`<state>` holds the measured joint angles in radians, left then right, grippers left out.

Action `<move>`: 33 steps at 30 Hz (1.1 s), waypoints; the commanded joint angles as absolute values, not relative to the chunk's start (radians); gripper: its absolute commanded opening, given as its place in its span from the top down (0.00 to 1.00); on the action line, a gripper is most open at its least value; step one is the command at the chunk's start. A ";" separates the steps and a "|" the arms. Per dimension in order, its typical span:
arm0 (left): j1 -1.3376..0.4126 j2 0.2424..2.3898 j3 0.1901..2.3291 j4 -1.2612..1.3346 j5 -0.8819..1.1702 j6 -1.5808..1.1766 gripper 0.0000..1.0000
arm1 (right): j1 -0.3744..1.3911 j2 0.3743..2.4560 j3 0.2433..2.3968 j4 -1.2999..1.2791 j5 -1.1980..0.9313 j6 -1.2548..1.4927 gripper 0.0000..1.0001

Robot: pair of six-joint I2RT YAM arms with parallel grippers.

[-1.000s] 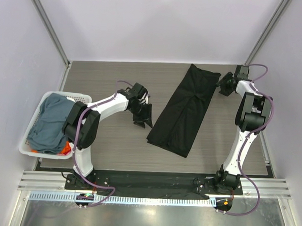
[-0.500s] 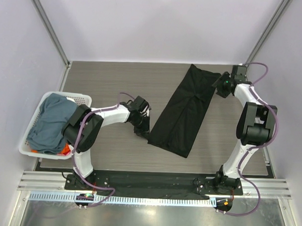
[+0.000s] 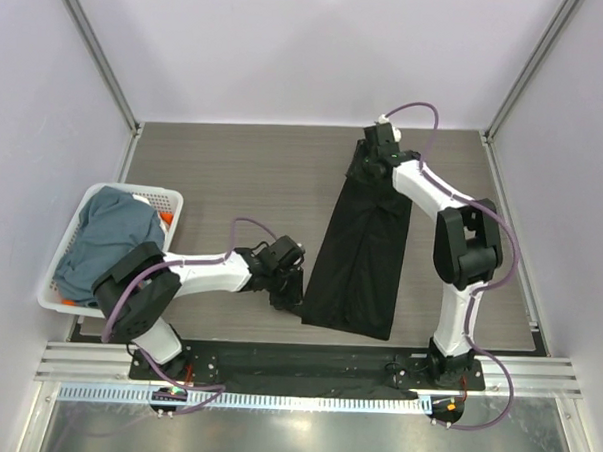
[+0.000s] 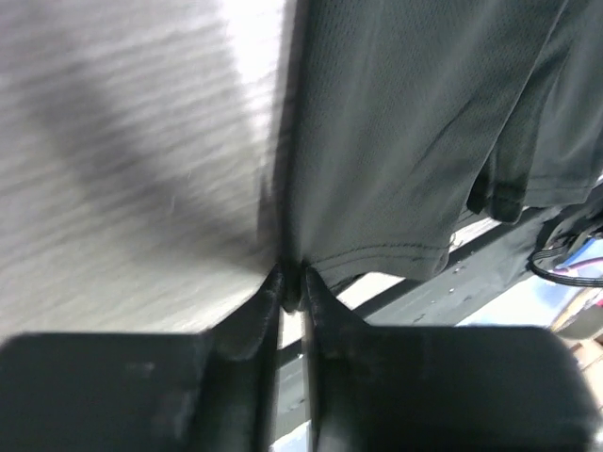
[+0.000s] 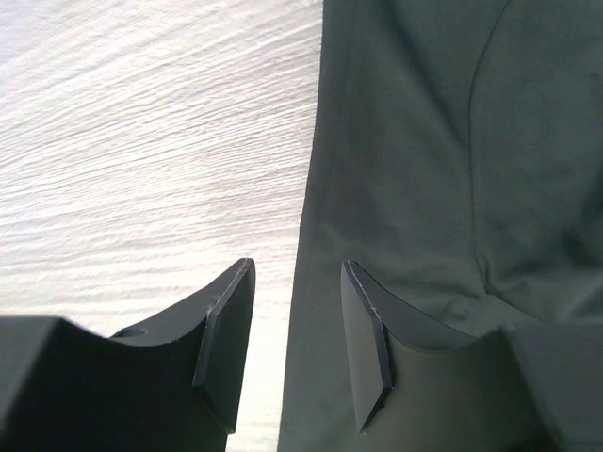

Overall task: Fold and stack the t-shirts
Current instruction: Fold the tshirt

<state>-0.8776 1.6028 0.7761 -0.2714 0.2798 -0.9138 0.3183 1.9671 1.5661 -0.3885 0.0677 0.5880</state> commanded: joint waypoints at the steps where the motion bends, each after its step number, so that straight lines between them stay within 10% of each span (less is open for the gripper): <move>1: -0.888 1.530 0.756 -0.245 0.202 -0.988 0.78 | 0.351 2.020 1.634 -0.436 0.210 0.623 0.53; 8: -0.887 1.410 0.841 -0.402 0.123 -0.933 0.62 | 0.423 2.117 1.750 -0.486 0.299 0.663 0.55; 33: -0.801 1.353 0.913 -0.517 0.109 -0.813 0.60 | 0.465 2.379 2.042 -0.704 0.509 0.719 0.62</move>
